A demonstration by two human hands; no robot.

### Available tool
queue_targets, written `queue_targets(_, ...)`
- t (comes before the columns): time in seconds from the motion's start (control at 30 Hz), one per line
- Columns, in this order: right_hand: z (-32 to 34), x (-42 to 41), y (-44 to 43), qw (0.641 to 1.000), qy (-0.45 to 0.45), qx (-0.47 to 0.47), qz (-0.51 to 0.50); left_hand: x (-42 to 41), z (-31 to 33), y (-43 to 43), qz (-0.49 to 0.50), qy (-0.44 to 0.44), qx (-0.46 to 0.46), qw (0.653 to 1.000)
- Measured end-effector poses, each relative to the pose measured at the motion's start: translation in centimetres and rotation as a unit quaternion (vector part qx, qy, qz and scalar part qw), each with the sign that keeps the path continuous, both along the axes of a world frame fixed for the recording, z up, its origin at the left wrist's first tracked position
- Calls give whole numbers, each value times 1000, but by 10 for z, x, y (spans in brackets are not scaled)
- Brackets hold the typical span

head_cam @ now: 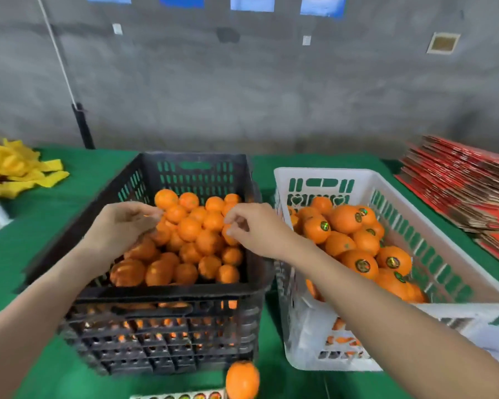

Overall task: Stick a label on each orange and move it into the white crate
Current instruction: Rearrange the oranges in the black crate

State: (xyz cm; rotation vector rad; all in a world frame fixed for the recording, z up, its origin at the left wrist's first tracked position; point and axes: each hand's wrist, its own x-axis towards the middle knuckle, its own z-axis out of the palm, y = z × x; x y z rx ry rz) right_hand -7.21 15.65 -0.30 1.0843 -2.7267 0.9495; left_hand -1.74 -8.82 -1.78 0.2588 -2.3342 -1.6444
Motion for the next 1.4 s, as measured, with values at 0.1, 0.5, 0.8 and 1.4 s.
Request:
queue_targets(0.1,-4,-49,-47,992,-11,127,-7,-25,0,-13,15,-21,-25,999)
queue_targets(0.5,-98,-129,-145,851,-36,523,39,-38,-13,-12,28,5,-61,998)
queue_targets(0.8,-37,-98,-147,890,-44,426,154,-36,-11,-10,25,-60,-164,984)
queue_targets(1.4,52,57,53,980,-98,-130,117,42,25,100,-236,-49,389,889)
